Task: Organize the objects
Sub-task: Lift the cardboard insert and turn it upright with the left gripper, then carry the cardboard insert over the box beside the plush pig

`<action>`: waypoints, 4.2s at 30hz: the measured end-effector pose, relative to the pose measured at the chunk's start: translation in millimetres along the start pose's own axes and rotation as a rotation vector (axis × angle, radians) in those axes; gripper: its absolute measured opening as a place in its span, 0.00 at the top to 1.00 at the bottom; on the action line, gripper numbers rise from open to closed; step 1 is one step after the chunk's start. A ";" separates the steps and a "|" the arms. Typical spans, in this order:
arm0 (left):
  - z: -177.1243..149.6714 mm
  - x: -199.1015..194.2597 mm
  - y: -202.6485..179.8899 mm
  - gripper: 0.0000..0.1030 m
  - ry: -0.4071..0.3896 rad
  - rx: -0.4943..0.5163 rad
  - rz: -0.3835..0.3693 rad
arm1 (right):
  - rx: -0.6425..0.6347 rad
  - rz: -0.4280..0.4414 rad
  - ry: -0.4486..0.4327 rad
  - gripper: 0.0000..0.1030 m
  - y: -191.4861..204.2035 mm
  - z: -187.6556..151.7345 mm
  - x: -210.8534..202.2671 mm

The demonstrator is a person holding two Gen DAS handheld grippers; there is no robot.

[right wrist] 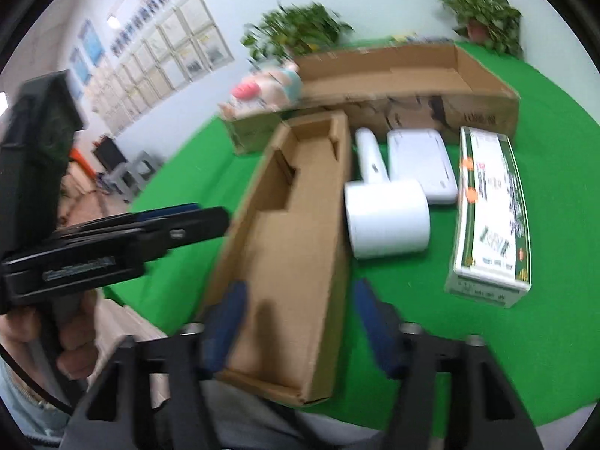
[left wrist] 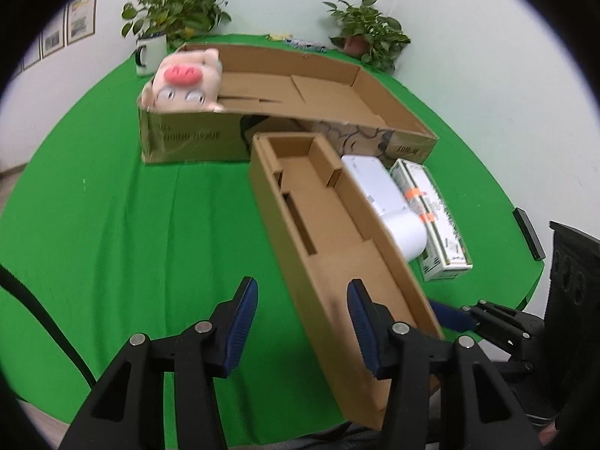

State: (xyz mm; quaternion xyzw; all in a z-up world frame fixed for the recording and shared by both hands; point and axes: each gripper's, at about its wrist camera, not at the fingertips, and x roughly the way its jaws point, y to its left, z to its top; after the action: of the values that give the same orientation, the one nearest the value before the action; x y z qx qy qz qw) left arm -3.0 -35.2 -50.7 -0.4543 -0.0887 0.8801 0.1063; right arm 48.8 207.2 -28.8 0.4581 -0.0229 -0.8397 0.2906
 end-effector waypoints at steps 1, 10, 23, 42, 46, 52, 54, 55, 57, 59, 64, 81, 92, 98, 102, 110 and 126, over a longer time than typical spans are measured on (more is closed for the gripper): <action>-2.3 1.3 2.5 0.53 0.006 -0.008 -0.003 | -0.010 -0.017 0.001 0.68 4.5 -1.3 3.5; -11.7 2.8 34.3 0.53 0.011 -0.057 -0.004 | -0.122 -0.001 -0.022 0.63 53.7 2.5 8.1; -23.3 9.4 -2.0 0.79 0.103 -0.033 -0.034 | 0.001 -0.075 0.011 0.65 17.2 5.3 13.1; -14.8 -16.9 -18.7 0.88 0.009 -0.020 0.052 | -0.044 -0.157 -0.087 0.91 32.9 10.3 -10.4; 0.1 -36.3 -28.6 0.88 -0.064 0.024 0.063 | -0.052 -0.167 -0.181 0.91 38.4 27.6 -35.4; 24.0 -57.2 -42.3 0.88 -0.150 0.056 0.069 | -0.067 -0.188 -0.278 0.91 42.0 52.2 -66.3; 33.4 -60.0 -47.0 0.88 -0.169 0.062 0.067 | -0.064 -0.193 -0.291 0.91 44.0 55.8 -72.5; 37.7 -61.1 -48.4 0.88 -0.175 0.065 0.066 | -0.067 -0.199 -0.303 0.91 45.4 61.9 -76.4; 46.8 -63.1 -50.0 0.89 -0.191 0.071 0.064 | -0.068 -0.205 -0.318 0.91 45.3 70.7 -80.6; 57.4 -64.1 -51.0 0.89 -0.208 0.076 0.064 | -0.069 -0.210 -0.328 0.91 47.1 76.3 -83.0; 86.2 -63.8 -51.3 0.89 -0.239 0.084 0.058 | -0.075 -0.221 -0.359 0.91 50.0 106.0 -90.4; 200.1 -57.8 -27.6 0.89 -0.293 0.091 0.073 | -0.089 -0.220 -0.393 0.92 54.1 245.4 -69.1; 269.8 1.8 0.5 0.89 -0.176 0.081 0.087 | -0.050 -0.206 -0.281 0.91 20.8 354.0 21.9; 272.7 41.7 19.3 0.89 -0.100 0.065 0.121 | -0.012 -0.175 -0.206 0.91 -6.8 371.7 87.6; 269.1 68.4 30.0 0.89 -0.045 0.065 0.139 | 0.011 -0.163 -0.159 0.91 -24.5 370.5 126.9; 253.7 119.6 43.9 0.89 0.069 0.058 0.190 | 0.060 -0.132 -0.059 0.91 -60.8 348.1 206.9; 240.5 122.1 54.3 0.88 0.111 0.024 0.224 | 0.067 -0.145 0.005 0.92 -70.7 332.2 266.7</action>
State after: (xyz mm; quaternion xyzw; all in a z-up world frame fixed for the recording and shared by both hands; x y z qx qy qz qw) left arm -274.5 -69.1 -22.4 -0.5079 -0.0208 0.8610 0.0176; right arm -353.9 54.4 -59.6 0.4702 -0.0169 -0.8561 0.2137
